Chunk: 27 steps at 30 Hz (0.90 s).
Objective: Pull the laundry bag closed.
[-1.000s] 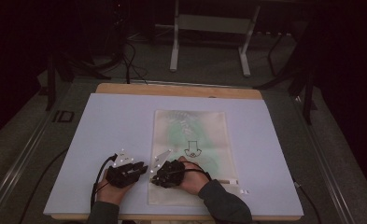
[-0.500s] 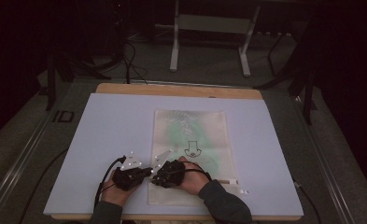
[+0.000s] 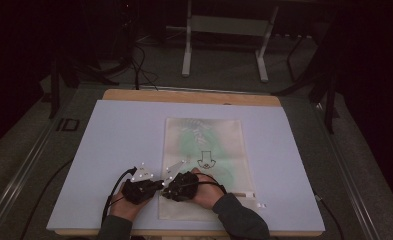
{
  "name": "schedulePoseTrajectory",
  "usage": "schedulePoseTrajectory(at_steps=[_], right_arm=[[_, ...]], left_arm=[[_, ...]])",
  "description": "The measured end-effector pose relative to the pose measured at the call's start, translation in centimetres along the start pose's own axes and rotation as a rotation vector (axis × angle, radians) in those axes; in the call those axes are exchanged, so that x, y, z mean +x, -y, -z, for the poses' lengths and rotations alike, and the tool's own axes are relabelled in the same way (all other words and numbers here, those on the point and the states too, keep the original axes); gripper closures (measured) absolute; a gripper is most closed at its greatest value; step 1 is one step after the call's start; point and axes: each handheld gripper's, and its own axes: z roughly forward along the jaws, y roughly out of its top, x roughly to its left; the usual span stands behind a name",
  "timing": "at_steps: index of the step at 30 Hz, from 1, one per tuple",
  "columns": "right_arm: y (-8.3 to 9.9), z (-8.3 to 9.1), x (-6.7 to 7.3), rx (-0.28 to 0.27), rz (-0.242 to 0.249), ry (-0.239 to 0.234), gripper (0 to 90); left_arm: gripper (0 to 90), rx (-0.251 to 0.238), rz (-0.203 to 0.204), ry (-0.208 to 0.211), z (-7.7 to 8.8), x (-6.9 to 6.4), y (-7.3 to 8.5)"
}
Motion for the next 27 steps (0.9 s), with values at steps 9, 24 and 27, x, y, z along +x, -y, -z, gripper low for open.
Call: schedulePoseTrajectory(at_steps=[9,24,27], right_arm=[[0.0,0.0,0.0,-0.002,-0.001,0.002,82.0],[0.5,0.7,-0.3,0.028,0.021,-0.005,82.4],[1.2,1.1,-0.5,0.03,0.008,-0.007,82.4]], left_arm=[[89.2,0.021,-0.01,-0.019,-0.1,-0.3,0.1],[89.8,0.044,-0.048,-0.05,-0.2,-0.7,-0.1],[89.7,0.041,-0.045,-0.045,-0.2,-0.6,-0.1]])
